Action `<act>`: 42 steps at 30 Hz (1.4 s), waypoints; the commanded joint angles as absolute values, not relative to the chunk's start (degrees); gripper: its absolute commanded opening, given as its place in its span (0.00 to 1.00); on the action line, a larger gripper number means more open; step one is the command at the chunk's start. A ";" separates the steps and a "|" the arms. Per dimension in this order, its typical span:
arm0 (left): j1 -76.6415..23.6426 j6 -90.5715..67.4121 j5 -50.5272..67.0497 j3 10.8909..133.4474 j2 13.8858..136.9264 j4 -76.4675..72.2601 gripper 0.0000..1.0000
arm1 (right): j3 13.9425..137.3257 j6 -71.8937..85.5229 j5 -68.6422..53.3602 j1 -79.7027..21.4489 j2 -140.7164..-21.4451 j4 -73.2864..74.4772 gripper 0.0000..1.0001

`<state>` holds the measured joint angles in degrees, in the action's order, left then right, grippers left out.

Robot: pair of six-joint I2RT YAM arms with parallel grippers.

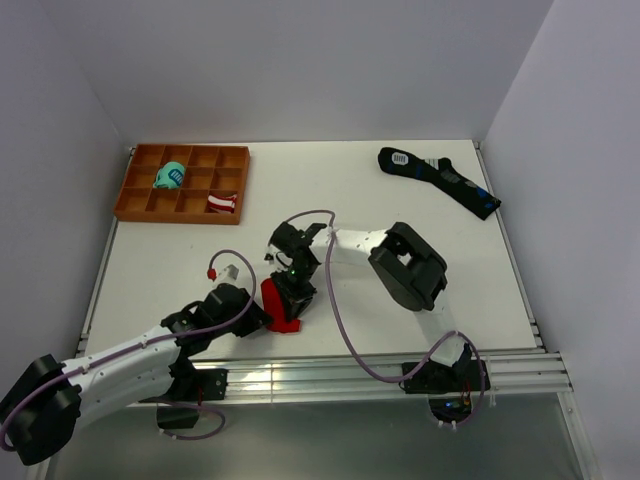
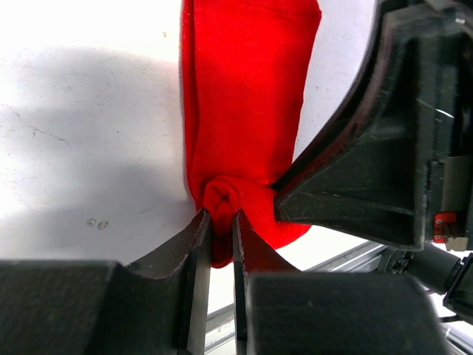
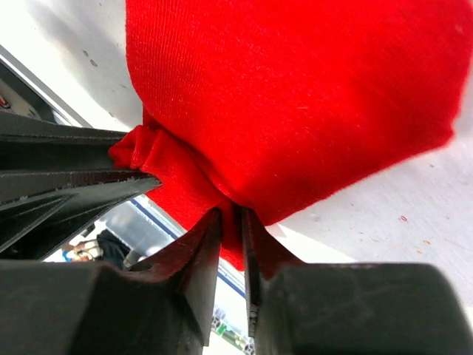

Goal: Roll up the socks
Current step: Roll the sock at the center of the board, then adjust the sock at the center of the board.

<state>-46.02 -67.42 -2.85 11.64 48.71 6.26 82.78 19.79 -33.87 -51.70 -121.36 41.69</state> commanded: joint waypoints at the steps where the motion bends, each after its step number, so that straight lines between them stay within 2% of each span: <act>1: -46.41 -68.12 -3.43 10.37 50.10 8.61 0.00 | 79.02 19.60 -22.94 -51.33 -121.30 37.01 0.27; 5: -46.41 -68.47 -2.73 9.76 50.62 8.09 0.00 | 77.00 20.83 -20.57 -49.67 -116.82 34.90 0.36; 10: -46.41 -68.73 -2.29 9.14 50.98 7.73 0.00 | 74.27 23.02 -17.06 -46.85 -112.77 30.16 0.40; 17: -46.41 -68.73 -1.85 8.96 51.41 7.65 0.00 | 76.55 23.91 -12.04 -45.62 -112.32 28.04 0.47; 28: -46.41 -68.82 -1.05 8.79 53.35 6.15 0.00 | 79.19 24.70 -13.88 -45.44 -114.87 25.40 0.50; 42: -46.32 -70.31 -0.62 8.26 55.11 5.54 0.00 | 79.89 25.40 -14.15 -46.93 -116.72 25.58 0.50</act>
